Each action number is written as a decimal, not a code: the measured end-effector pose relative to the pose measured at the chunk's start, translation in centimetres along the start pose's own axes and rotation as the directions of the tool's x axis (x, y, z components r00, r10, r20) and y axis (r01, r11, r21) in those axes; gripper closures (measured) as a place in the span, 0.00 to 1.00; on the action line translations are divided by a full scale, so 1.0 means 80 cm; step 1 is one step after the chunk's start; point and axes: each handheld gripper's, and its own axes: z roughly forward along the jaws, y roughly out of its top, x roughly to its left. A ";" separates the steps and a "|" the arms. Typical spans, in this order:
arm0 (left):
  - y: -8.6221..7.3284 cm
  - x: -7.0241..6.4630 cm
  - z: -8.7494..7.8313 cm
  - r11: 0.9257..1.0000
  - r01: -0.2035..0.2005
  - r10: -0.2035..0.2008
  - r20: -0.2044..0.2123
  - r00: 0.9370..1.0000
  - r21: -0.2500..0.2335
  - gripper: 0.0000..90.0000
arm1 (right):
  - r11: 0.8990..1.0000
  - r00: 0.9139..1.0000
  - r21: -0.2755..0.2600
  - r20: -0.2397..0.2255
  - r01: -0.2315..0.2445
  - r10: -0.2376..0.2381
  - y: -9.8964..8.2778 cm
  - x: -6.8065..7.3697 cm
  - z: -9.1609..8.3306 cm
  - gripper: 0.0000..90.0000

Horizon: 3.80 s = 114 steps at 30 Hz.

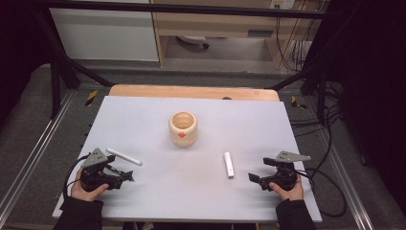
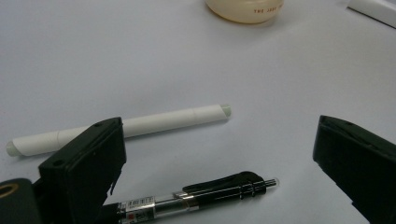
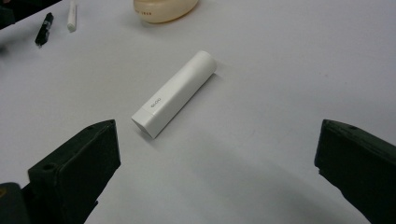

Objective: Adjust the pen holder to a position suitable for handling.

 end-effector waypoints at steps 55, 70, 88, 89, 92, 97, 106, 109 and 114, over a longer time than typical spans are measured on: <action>-0.001 0.001 0.000 1.000 0.015 -0.015 0.001 1.000 -0.007 0.05 | 0.990 0.990 0.030 -0.039 0.139 -0.137 0.086 0.070 0.071 0.02; -0.001 0.002 0.000 1.000 0.014 -0.014 0.001 1.000 -0.006 0.05 | 0.980 0.978 0.034 -0.068 0.198 -0.195 0.128 0.106 0.115 0.03; -0.002 0.002 0.000 1.000 0.010 -0.010 0.001 1.000 0.001 0.05 | 0.971 0.969 0.037 -0.086 0.236 -0.232 0.178 0.129 0.163 0.09; -0.002 0.002 0.000 1.000 0.012 -0.012 0.001 1.000 0.001 0.05 | 0.970 0.967 0.031 -0.089 0.241 -0.237 0.182 0.130 0.166 0.10; -0.001 0.002 0.000 1.000 0.014 -0.014 0.000 1.000 -0.004 0.05 | 0.968 0.965 0.028 -0.086 0.250 -0.247 0.194 0.135 0.174 0.13; -0.001 0.003 0.000 1.000 0.014 -0.014 0.000 1.000 -0.005 0.05 | 0.961 0.959 0.030 -0.086 0.274 -0.271 0.209 0.140 0.189 0.19; -0.002 0.003 0.000 1.000 0.013 -0.013 0.001 1.000 -0.002 0.05 | 0.958 0.956 0.061 -0.100 0.282 -0.275 0.221 0.138 0.220 0.35; -0.001 0.003 0.000 1.000 0.012 -0.012 0.002 1.000 -0.002 0.05 | 0.955 0.954 0.076 -0.110 0.287 -0.278 0.225 0.135 0.230 0.42; -0.002 0.003 0.000 1.000 0.012 -0.012 0.002 1.000 -0.001 0.05 | 0.948 0.949 0.100 -0.131 0.302 -0.288 0.228 0.132 0.245 0.52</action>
